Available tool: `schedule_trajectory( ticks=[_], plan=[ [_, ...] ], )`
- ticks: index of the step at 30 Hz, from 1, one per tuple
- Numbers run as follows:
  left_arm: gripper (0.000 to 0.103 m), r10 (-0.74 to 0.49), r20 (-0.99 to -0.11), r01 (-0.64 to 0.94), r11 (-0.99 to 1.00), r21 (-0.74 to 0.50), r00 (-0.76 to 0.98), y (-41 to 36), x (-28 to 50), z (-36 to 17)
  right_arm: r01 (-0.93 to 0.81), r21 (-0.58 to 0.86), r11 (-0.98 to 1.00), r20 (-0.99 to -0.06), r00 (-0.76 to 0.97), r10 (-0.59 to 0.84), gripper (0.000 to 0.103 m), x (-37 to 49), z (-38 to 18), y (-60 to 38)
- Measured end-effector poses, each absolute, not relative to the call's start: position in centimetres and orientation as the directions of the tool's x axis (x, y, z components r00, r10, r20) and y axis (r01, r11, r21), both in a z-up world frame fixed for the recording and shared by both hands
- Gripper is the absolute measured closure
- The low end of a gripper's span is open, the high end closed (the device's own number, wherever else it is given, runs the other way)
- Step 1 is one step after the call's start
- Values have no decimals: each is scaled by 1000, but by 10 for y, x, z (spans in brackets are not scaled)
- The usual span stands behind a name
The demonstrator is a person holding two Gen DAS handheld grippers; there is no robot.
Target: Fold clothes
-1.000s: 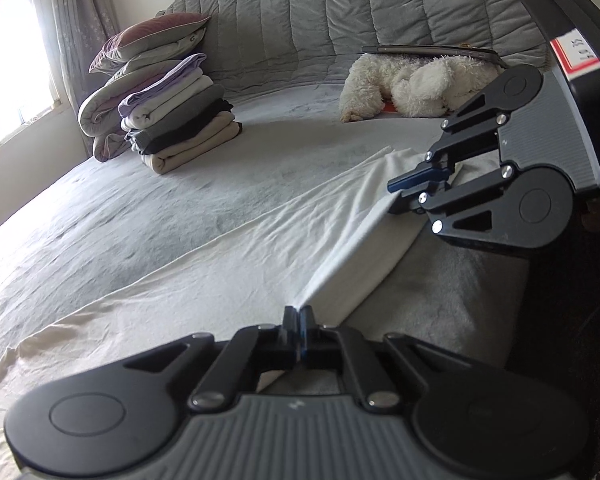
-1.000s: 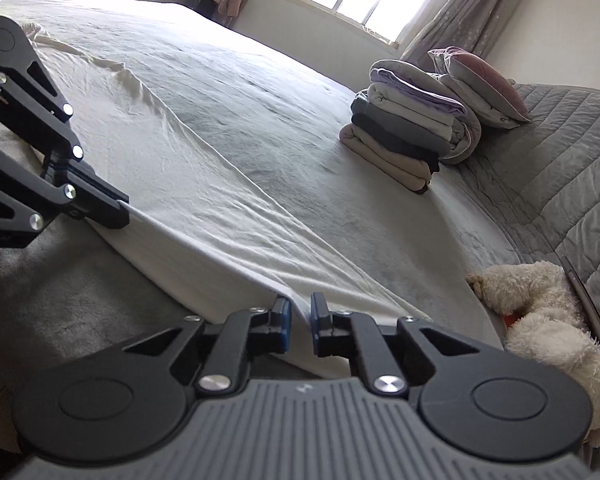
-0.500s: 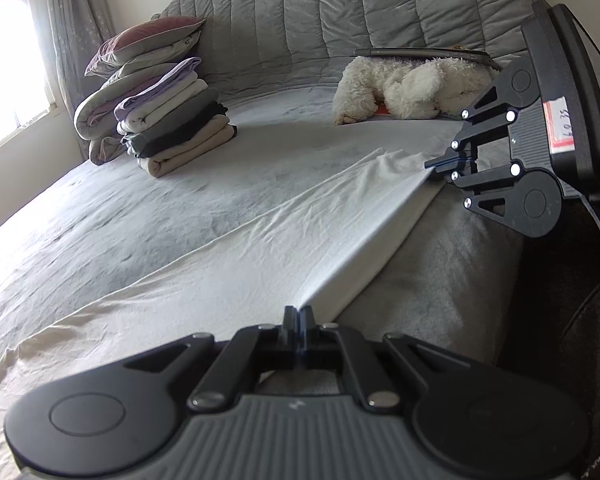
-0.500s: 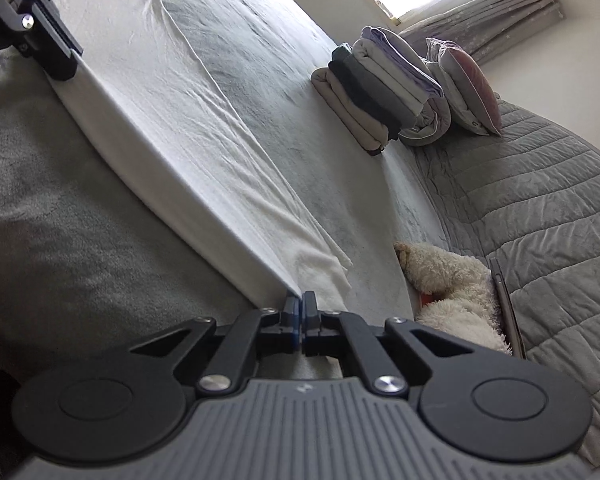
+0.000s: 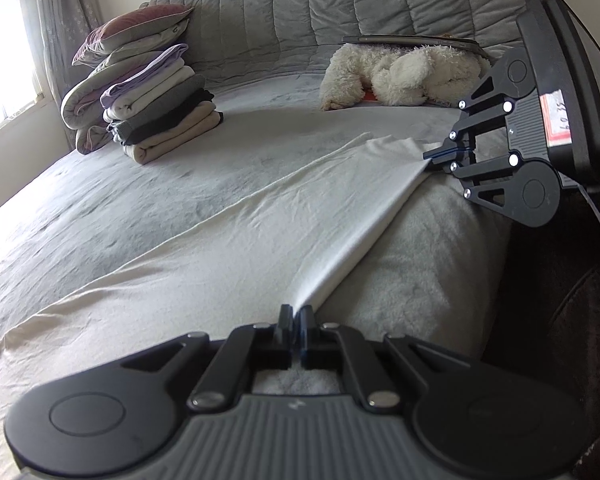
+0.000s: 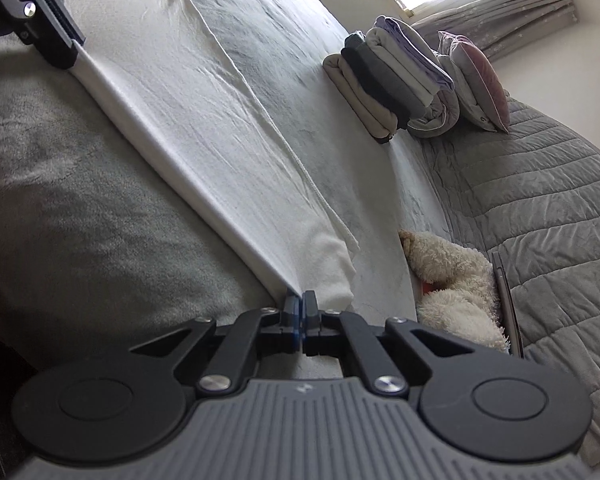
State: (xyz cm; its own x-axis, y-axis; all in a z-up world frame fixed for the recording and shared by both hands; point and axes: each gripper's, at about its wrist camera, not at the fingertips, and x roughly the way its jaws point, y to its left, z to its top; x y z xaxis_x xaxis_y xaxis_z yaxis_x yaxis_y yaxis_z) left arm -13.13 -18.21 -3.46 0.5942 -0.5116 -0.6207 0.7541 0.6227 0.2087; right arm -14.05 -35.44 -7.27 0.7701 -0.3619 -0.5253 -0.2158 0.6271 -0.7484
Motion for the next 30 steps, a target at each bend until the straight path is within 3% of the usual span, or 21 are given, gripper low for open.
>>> schedule_trajectory(
  ticks=[5, 7, 9, 11, 15, 19, 24, 30],
  plan=[
    [95, -533, -641, 767, 625, 141, 552, -172, -127, -31, -203, -709, 675, -557, 748, -361, 99, -144, -65, -361],
    [90, -549, -652, 777, 622, 100, 523, -164, -126, -28, -196, -690, 697, -568, 743, -354, 90, -147, -61, -363],
    [71, -558, -655, 777, 626, 72, 510, -155, -125, -25, -189, -668, 720, -579, 739, -343, 87, -149, -56, -364],
    [67, -560, -656, 770, 635, 52, 506, -143, -125, -23, -183, -633, 752, -596, 735, -323, 84, -150, -50, -364],
    [63, -544, -655, 744, 667, 43, 525, -118, -122, -17, -168, -547, 820, -617, 744, -259, 63, -152, -38, -359],
    [62, -523, -645, 706, 707, 37, 558, -93, -114, -8, -185, -466, 865, -636, 750, -182, 63, -149, -29, -345],
    [39, -482, -601, 614, 789, 19, 638, -63, -93, 4, -191, -315, 930, -640, 766, -60, 53, -137, -16, -328],
    [29, -419, -590, 519, 855, 0, 690, -45, -57, -4, -190, -112, 975, -606, 791, 84, 47, -100, -7, -303]
  ],
)
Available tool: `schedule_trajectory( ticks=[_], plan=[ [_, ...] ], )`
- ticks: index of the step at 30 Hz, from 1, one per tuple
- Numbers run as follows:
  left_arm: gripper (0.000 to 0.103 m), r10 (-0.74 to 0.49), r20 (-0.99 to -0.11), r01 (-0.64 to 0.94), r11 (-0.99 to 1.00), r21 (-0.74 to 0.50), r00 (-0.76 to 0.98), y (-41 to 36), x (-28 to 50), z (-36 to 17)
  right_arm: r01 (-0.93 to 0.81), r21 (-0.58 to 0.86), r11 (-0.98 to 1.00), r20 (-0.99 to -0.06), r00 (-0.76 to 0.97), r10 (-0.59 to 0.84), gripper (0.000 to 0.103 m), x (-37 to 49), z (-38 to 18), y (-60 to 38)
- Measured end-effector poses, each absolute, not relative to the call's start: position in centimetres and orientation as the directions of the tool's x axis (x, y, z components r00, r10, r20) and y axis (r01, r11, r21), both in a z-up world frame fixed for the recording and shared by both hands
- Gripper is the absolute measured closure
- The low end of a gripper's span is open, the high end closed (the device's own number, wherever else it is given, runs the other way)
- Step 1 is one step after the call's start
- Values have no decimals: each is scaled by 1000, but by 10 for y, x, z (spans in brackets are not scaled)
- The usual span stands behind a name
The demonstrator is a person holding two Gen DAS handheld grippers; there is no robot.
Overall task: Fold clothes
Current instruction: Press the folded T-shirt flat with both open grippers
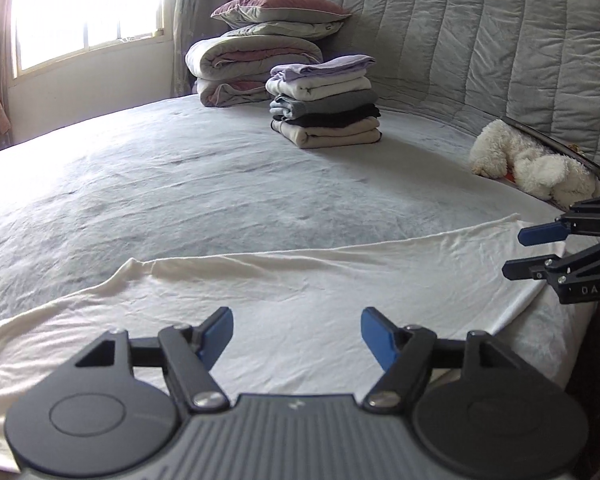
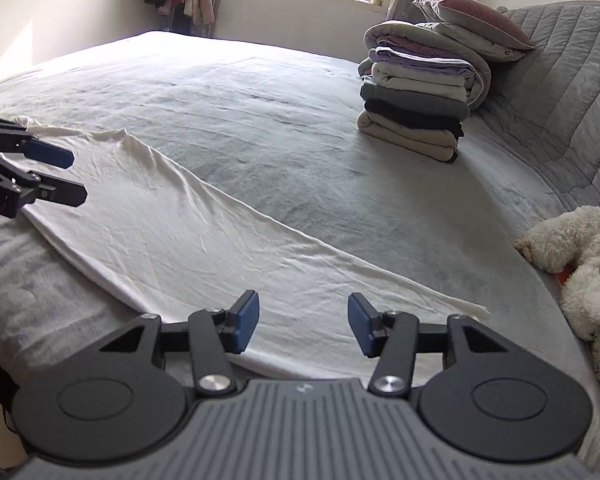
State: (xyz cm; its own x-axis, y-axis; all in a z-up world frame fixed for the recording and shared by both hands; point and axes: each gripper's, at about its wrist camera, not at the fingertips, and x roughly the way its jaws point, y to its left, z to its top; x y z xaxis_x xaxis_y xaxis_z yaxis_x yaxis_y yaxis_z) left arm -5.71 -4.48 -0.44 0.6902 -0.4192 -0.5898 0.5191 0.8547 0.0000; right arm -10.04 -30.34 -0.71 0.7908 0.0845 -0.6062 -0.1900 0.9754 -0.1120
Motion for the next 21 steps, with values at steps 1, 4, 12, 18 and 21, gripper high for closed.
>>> schedule_trajectory(
  ticks=[1, 4, 12, 18, 21],
  plan=[
    [29, -408, -591, 506, 862, 2, 696, -43, -52, -7, -186, -80, 979, -602, 792, 102, 47, -93, -8, -299],
    [29, -381, -603, 491, 871, 20, 701, -40, -44, -17, -179, 26, 983, -586, 794, 160, 47, -72, -16, -285],
    [24, -378, -611, 490, 871, 19, 696, -16, -66, -41, -128, -95, 987, -561, 826, 53, 37, -91, -49, -261],
    [20, -412, -581, 508, 861, 3, 702, -1, -85, -47, -74, -4, 997, -533, 844, 61, 28, -114, -52, -284],
    [17, -433, -561, 528, 849, 9, 705, 4, -95, -50, -61, 11, 998, -514, 856, 58, 25, -129, -55, -288]
  ],
)
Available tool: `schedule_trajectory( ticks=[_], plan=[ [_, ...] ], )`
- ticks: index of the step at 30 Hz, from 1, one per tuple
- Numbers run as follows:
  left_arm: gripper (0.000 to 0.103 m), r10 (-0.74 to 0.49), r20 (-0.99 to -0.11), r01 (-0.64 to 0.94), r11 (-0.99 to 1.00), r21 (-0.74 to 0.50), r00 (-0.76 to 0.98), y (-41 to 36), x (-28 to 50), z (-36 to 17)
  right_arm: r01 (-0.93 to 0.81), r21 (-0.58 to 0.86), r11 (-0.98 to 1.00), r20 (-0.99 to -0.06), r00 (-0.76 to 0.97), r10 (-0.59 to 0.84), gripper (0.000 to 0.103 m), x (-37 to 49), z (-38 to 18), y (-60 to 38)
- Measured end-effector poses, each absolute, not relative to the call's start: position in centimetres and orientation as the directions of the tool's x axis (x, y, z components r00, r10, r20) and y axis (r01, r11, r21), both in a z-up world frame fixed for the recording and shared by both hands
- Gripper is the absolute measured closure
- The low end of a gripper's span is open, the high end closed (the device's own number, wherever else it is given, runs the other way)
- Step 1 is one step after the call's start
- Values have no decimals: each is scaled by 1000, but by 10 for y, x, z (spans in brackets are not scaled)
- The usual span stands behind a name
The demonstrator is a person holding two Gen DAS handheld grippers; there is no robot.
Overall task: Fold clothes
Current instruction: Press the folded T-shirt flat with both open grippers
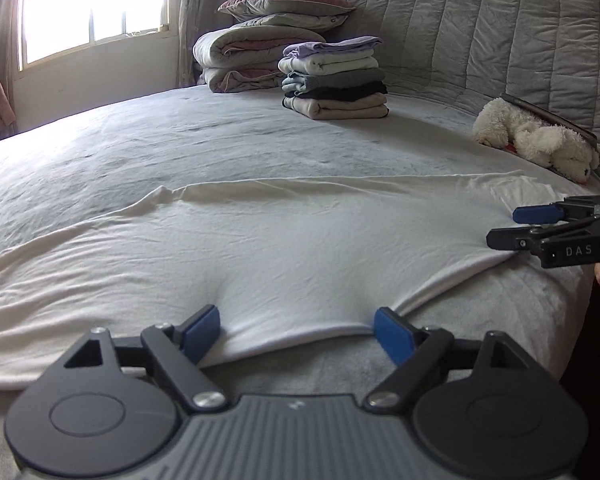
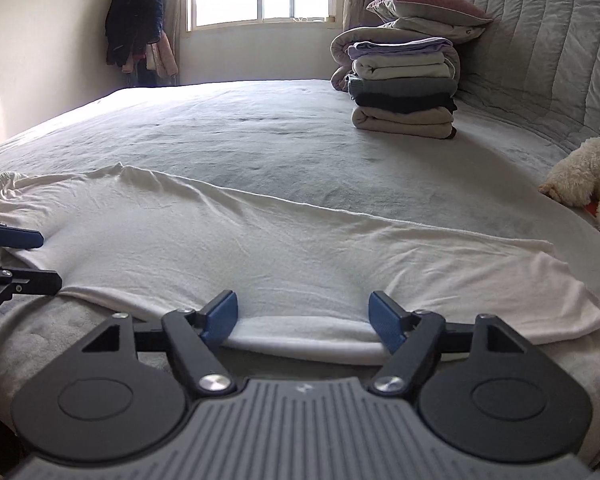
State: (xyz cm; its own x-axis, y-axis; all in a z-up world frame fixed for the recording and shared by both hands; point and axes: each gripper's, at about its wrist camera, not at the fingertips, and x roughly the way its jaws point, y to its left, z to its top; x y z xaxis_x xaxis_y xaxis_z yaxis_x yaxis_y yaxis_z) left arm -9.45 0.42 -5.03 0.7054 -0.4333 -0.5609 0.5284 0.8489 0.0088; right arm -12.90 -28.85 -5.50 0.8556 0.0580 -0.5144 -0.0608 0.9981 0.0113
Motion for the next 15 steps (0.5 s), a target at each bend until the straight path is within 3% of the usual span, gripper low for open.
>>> schedule_trajectory(
  ticks=[7, 15],
  plan=[
    [16, -480, -545, 571, 821, -4, 687, 18, -104, -47, 2, 9, 1000, -485, 874, 3, 19, -146, -56, -286],
    [16, -451, -471, 497, 867, -31, 758, 40, -100, -33, 24, 48, 999, -444, 896, 0, 16, -132, -38, -265]
  ],
)
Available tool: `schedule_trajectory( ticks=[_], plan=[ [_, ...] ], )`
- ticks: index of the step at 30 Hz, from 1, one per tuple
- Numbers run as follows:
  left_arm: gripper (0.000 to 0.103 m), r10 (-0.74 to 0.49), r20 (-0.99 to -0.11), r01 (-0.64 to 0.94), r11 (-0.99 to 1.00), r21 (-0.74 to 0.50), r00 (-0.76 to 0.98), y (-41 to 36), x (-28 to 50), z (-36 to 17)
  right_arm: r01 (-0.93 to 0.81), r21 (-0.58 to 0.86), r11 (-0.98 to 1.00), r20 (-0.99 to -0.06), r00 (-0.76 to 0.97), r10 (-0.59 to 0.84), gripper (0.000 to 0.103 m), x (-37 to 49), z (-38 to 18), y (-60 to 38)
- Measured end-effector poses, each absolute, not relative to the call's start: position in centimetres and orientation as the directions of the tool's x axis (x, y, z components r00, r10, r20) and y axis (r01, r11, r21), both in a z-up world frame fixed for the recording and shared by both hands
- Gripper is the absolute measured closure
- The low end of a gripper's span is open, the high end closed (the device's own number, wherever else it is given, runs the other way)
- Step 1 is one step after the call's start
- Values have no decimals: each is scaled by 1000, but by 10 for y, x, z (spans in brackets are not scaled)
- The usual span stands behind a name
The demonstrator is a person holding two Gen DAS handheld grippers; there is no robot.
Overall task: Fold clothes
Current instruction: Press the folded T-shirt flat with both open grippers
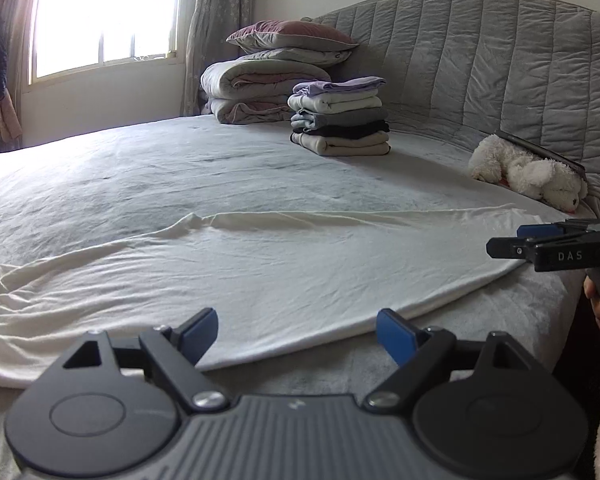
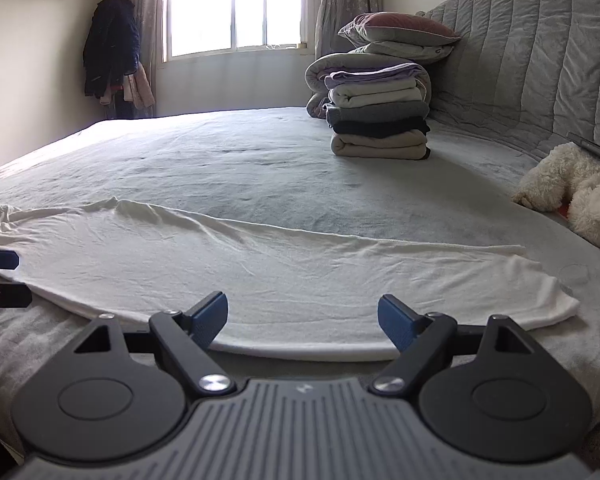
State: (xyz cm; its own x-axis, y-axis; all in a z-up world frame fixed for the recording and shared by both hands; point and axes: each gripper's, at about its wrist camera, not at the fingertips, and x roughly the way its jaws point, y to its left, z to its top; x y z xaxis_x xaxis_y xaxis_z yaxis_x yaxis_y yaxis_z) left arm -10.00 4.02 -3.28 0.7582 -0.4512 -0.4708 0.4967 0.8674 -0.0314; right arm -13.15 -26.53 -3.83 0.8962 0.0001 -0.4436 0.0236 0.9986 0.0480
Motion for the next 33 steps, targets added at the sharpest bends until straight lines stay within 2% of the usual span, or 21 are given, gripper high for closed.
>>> schedule_trajectory(
  ticks=[7, 9, 13, 14, 18, 26, 33],
  plan=[
    [15, -377, -495, 409, 911, -48, 783, 51, -76, -37, 11, 62, 998, -433, 901, 17, 12, -106, -34, -225],
    [15, -376, -534, 414, 909, -52, 757, 52, -73, -41, -2, 46, 999, -446, 895, 22, 11, -103, -38, -212],
    [15, -373, -553, 447, 895, -2, 745, 52, -81, -46, -13, -54, 998, -483, 875, -15, 10, -112, -61, -190],
    [14, -374, -555, 453, 891, 6, 743, 52, -82, -47, 2, -59, 998, -462, 886, -29, 6, -119, -67, -189],
    [13, -374, -564, 469, 883, 26, 736, 53, -86, -49, 16, -53, 998, -437, 899, -38, 0, -133, -72, -194],
    [13, -361, -593, 477, 878, 46, 720, 54, -90, -43, -3, -33, 999, -462, 887, -13, 0, -136, -65, -197],
    [11, -436, -600, 507, 860, -58, 671, 60, -93, -26, 72, 33, 997, -485, 873, -47, 0, -142, -51, -224]
  ],
)
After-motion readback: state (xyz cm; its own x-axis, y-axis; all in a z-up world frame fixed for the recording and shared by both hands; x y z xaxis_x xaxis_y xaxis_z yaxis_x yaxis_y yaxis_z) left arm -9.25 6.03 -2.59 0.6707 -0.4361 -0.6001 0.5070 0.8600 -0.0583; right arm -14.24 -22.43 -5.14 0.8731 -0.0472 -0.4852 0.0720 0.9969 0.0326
